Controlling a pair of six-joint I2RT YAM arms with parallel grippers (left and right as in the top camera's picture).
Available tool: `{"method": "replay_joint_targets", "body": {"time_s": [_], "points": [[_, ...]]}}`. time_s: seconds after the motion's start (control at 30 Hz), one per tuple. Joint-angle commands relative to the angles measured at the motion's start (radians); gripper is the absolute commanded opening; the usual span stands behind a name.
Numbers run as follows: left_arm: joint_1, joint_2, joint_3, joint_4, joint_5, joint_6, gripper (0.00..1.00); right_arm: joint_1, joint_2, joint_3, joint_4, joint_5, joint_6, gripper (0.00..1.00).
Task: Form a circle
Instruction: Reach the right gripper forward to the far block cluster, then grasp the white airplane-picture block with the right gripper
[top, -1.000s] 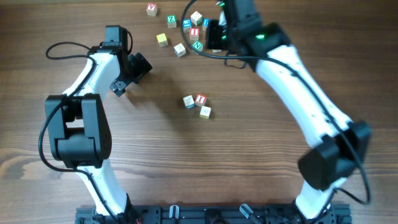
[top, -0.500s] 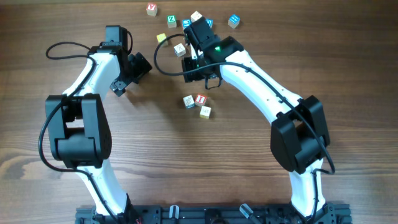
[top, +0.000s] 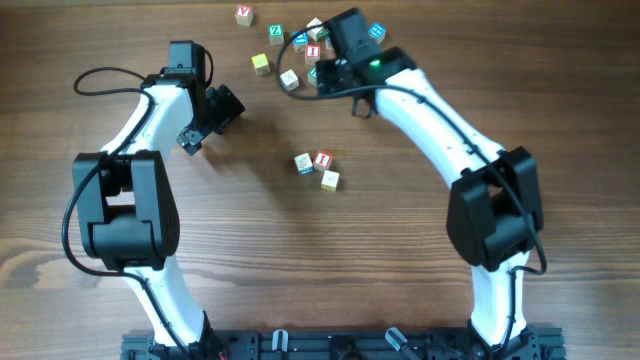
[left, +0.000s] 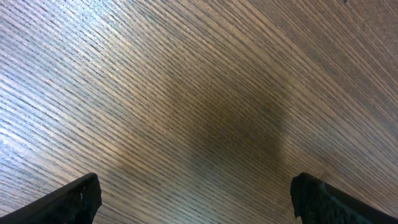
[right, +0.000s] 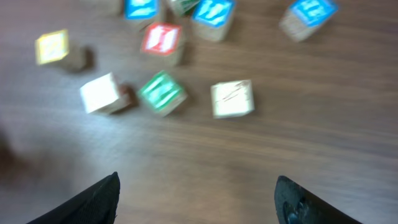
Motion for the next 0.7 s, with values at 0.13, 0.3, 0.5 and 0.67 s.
{"method": "replay_joint_targets", "body": {"time_s": [0.13,0.3,0.5,0.67], "points": [[-0.003,0.009,0.010,0.002,-0.013,-0.002,1.00,-0.056,0.010,-0.146,0.302,-0.037,-0.113,0.77],[-0.003,0.009,0.010,0.002,-0.013,-0.002,1.00,-0.055,0.039,-0.206,0.500,-0.027,-0.137,0.77],[-0.003,0.009,0.010,0.002,-0.013,-0.002,1.00,-0.067,0.135,-0.206,0.596,-0.023,-0.143,0.77],[-0.003,0.009,0.010,0.002,-0.013,-0.002,1.00,-0.085,0.201,-0.206,0.612,-0.042,-0.140,0.77]]}}
